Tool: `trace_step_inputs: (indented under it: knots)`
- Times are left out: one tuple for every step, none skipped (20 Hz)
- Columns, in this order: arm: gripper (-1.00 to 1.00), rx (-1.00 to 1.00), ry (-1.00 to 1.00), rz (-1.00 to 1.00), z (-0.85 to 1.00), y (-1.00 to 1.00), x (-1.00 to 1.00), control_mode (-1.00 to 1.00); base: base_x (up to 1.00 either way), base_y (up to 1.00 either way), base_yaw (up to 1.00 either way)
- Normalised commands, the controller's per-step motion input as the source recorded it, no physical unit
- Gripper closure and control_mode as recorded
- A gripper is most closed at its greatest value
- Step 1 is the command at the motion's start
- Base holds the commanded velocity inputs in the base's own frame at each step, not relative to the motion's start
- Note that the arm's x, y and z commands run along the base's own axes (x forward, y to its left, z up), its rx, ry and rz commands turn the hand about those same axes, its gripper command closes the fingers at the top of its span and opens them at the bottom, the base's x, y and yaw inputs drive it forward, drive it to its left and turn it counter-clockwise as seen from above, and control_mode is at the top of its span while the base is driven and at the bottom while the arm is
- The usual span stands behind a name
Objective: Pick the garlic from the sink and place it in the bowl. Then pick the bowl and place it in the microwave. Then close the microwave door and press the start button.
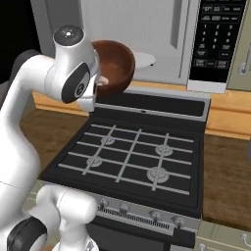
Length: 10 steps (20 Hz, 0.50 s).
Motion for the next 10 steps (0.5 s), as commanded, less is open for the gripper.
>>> trace_step_inputs:
  knots:
    - [1.0,0.0,-0.04,0.0,0.42,0.0,0.72,-1.0,0.0,0.0,0.0]
    - [1.0,0.0,0.0,0.0,0.43,0.0,0.82,-1.0,0.0,0.0,0.0]
    - [1.0,0.0,0.0,0.0,0.43,0.0,0.81,-1.0,0.0,0.0,0.0]
    - [1.0,0.0,0.0,0.0,0.45,-0.02,0.73,-1.0,0.0,0.0,0.0]
    - [1.0,0.0,0.0,0.0,0.39,0.0,0.84,-1.0,0.0,0.0,0.0]
    - [1.0,0.0,0.0,0.0,0.41,0.0,0.87,-1.0,0.0,0.0,0.0]
    - [1.0,0.0,0.0,0.0,0.37,0.0,0.89,-1.0,0.0,0.0,0.0]
    - [1.0,0.0,0.0,0.0,0.38,0.0,0.9,-1.0,0.0,0.0,0.0]
    - [1.0,0.0,0.01,0.0,0.38,0.0,0.9,-1.0,0.0,0.0,0.0]
    - [1.0,0.0,0.03,0.0,0.33,0.0,0.9,-1.0,0.0,0.0,0.0]
